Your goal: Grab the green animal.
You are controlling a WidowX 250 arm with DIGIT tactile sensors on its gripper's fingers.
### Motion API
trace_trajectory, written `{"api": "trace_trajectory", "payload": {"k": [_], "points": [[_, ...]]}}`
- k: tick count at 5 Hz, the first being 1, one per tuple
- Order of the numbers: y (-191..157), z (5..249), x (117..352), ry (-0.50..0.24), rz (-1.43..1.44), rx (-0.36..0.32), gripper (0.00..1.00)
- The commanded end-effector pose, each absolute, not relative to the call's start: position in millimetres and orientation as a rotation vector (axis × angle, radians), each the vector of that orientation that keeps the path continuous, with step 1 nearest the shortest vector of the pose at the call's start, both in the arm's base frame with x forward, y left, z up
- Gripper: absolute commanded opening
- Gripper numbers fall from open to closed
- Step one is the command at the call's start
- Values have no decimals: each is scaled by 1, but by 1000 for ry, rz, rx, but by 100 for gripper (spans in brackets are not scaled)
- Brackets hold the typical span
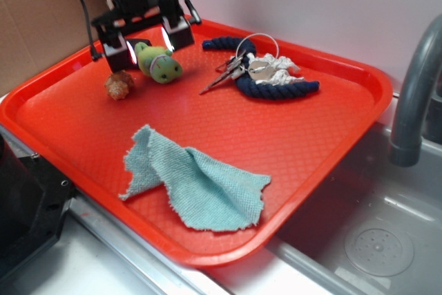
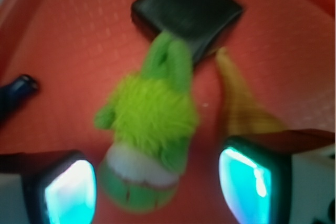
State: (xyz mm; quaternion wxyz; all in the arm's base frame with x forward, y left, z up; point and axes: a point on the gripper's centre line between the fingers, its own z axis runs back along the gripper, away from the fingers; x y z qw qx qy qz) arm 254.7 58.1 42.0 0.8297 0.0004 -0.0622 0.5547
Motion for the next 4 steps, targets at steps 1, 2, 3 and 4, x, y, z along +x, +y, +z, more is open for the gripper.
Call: {"api": "trace_trajectory", "payload": {"k": [1, 2, 3, 4], "points": [[71, 23, 260, -94, 1218, -20, 100], [80, 21, 259, -88, 1217, -38, 100], [81, 27, 256, -104, 1120, -50, 0], [76, 48, 249, -106, 977, -23, 0]]}}
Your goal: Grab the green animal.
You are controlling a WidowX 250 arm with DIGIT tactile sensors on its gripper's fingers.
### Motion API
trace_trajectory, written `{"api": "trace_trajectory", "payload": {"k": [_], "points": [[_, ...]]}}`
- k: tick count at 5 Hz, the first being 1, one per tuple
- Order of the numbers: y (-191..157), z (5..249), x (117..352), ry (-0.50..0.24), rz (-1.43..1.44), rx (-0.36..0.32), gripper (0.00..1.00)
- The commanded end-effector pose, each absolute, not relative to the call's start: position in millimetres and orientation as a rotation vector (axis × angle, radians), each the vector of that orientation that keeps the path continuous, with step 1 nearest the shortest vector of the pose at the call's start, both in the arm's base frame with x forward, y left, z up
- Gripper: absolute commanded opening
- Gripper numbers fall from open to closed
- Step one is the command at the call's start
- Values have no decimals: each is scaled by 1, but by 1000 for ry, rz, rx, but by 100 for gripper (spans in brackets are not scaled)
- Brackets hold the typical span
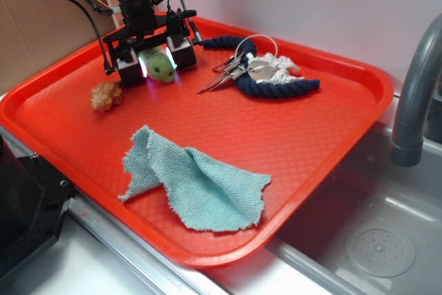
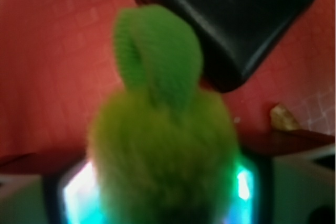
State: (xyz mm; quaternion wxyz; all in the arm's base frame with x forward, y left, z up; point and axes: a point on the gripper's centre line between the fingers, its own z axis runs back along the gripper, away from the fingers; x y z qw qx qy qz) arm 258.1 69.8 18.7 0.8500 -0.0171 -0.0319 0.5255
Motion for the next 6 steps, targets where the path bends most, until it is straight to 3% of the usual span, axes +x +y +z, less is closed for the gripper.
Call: {"api": "trace_trajectory", "payload": {"k": [1, 3, 4, 5, 6], "points": [[64, 78, 242, -140, 851, 18, 0], [10, 148, 230, -157, 478, 52, 0], [-13, 180, 214, -214, 317, -4, 0], [-24, 198, 207, -244, 225, -82, 0], [-21, 204, 200, -284, 225, -99, 0]]}}
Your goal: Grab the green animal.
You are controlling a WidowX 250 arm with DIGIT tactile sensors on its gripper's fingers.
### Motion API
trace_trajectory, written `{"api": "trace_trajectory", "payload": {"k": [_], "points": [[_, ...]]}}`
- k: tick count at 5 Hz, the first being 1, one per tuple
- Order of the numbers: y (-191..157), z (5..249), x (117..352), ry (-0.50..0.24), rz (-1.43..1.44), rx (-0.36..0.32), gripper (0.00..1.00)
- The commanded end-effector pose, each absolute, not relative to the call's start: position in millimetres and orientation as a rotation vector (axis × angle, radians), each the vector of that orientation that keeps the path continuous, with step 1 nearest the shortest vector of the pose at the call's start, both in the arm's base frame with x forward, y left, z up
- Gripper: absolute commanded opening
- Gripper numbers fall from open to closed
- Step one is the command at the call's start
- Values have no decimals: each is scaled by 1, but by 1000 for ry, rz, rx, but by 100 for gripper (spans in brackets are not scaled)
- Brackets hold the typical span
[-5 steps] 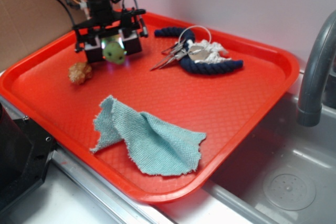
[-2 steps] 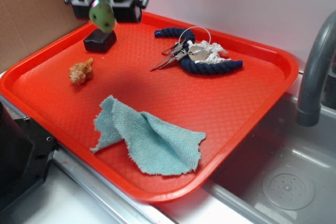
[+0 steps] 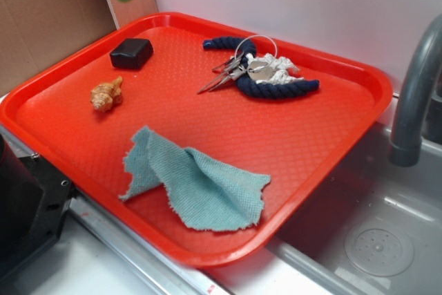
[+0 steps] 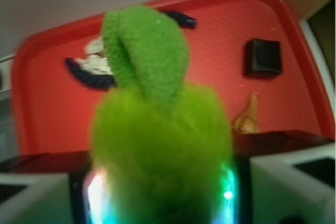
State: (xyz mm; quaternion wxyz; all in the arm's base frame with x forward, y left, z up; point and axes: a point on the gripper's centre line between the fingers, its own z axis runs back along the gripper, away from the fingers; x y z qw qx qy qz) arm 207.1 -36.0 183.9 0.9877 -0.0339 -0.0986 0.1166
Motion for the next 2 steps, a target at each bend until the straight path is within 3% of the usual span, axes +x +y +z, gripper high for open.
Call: {"api": "trace_trajectory", "payload": {"k": [1, 2], "points": [[-19, 204, 197, -261, 248, -114, 0], [-16, 198, 199, -225, 268, -140, 0]]}}
